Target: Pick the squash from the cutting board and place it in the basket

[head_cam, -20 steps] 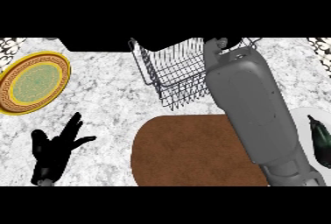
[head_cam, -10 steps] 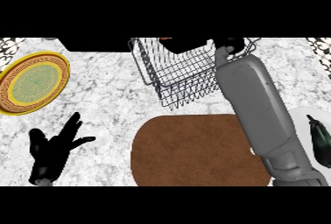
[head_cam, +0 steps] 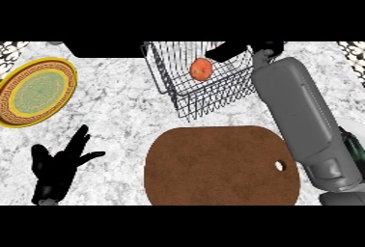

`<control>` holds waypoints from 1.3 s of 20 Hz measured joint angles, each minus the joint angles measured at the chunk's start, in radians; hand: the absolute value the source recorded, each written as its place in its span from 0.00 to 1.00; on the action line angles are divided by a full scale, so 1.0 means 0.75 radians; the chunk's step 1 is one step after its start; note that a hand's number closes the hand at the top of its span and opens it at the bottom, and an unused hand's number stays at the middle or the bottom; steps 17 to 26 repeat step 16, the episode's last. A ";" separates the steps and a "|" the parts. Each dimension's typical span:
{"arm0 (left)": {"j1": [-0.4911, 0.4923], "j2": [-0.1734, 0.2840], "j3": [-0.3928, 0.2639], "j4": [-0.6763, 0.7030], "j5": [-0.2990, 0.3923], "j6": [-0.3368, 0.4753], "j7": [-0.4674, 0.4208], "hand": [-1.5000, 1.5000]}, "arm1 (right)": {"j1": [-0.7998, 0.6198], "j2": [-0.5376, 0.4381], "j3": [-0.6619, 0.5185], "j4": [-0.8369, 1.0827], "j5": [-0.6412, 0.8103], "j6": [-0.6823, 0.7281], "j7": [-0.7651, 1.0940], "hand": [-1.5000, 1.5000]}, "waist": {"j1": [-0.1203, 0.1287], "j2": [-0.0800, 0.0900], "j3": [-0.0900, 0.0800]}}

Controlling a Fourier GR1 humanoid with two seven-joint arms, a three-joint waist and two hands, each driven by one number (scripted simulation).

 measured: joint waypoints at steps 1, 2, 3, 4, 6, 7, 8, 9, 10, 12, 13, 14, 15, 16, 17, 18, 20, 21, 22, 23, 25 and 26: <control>-0.001 0.000 -0.002 -0.008 -0.007 0.010 0.023 0.50 | -0.003 -0.006 -0.010 0.005 -0.005 0.000 -0.018 0.00 | 0.000 0.000 0.000; 0.001 -0.006 -0.001 -0.005 -0.011 0.011 0.011 0.50 | -0.013 -0.018 -0.025 0.019 -0.012 0.001 -0.039 0.00 | 0.001 0.000 0.001; 0.003 -0.008 0.001 -0.010 -0.014 0.018 0.020 0.50 | -0.023 -0.031 -0.037 0.011 -0.024 0.017 -0.041 0.00 | -0.002 -0.001 0.001; 0.003 -0.007 0.003 -0.011 -0.015 0.018 0.029 0.50 | -0.019 -0.025 -0.044 0.004 -0.027 0.006 -0.049 0.00 | -0.003 -0.002 0.000; 0.007 -0.006 0.010 -0.007 -0.009 0.001 0.015 0.50 | -0.008 -0.034 -0.074 -0.007 -0.049 -0.005 -0.071 0.00 | -0.006 -0.003 0.000; 0.006 -0.005 0.014 -0.005 -0.008 0.000 0.021 0.50 | -0.005 -0.043 -0.095 -0.007 -0.063 -0.006 -0.079 0.00 | -0.007 -0.003 0.000; 0.002 -0.007 0.018 0.004 -0.008 0.000 0.021 0.50 | -0.007 -0.052 -0.118 -0.008 -0.078 -0.010 -0.082 0.00 | -0.008 -0.003 0.001; 0.001 -0.006 0.022 0.009 -0.006 -0.010 0.015 0.50 | -0.012 -0.059 -0.134 -0.007 -0.087 -0.013 -0.083 0.00 | -0.009 -0.003 0.002; -0.003 -0.005 0.025 0.017 -0.008 -0.013 0.010 0.50 | -0.017 -0.067 -0.159 -0.005 -0.101 -0.022 -0.082 0.00 | -0.009 -0.004 0.002; 0.008 -0.008 0.024 0.002 -0.015 -0.005 0.018 0.50 | 0.003 -0.097 -0.203 -0.023 -0.132 -0.019 -0.077 0.00 | -0.013 -0.005 0.002; 0.012 -0.013 0.025 0.004 -0.022 0.002 0.014 0.50 | 0.015 -0.111 -0.220 -0.036 -0.141 -0.023 -0.075 0.00 | -0.016 -0.007 0.003; 0.016 -0.017 0.027 0.002 -0.029 0.011 0.010 0.50 | 0.027 -0.128 -0.238 -0.053 -0.152 -0.020 -0.068 0.00 | -0.018 -0.008 0.003; 0.018 -0.016 0.030 0.000 -0.028 0.009 0.013 0.50 | 0.046 -0.150 -0.254 -0.071 -0.163 -0.009 -0.065 0.00 | -0.021 -0.008 0.002; 0.017 -0.013 0.032 0.001 -0.027 0.003 0.014 0.50 | 0.050 -0.179 -0.273 -0.075 -0.178 0.012 -0.059 0.00 | -0.022 -0.008 0.002; 0.017 -0.013 0.032 0.001 -0.027 0.003 0.014 0.50 | 0.050 -0.179 -0.273 -0.075 -0.178 0.012 -0.059 0.00 | -0.022 -0.008 0.002; 0.017 -0.013 0.032 0.001 -0.027 0.003 0.014 0.50 | 0.050 -0.179 -0.273 -0.075 -0.178 0.012 -0.059 0.00 | -0.022 -0.008 0.002; 0.017 -0.013 0.032 0.001 -0.027 0.003 0.014 0.50 | 0.050 -0.179 -0.273 -0.075 -0.178 0.012 -0.059 0.00 | -0.022 -0.008 0.002; 0.017 -0.013 0.032 0.001 -0.027 0.003 0.014 0.50 | 0.050 -0.179 -0.273 -0.075 -0.178 0.012 -0.059 0.00 | -0.022 -0.008 0.002; 0.017 -0.013 0.032 0.001 -0.027 0.003 0.014 0.50 | 0.050 -0.179 -0.273 -0.075 -0.178 0.012 -0.059 0.00 | -0.022 -0.008 0.002; 0.017 -0.013 0.032 0.001 -0.027 0.003 0.014 0.50 | 0.050 -0.179 -0.273 -0.075 -0.178 0.012 -0.059 0.00 | -0.022 -0.008 0.002; 0.017 -0.013 0.032 0.001 -0.027 0.003 0.014 0.50 | 0.050 -0.179 -0.273 -0.075 -0.178 0.012 -0.059 0.00 | -0.022 -0.008 0.002; 0.017 -0.013 0.032 0.001 -0.027 0.003 0.014 0.50 | 0.050 -0.179 -0.273 -0.075 -0.178 0.012 -0.059 0.00 | -0.022 -0.008 0.002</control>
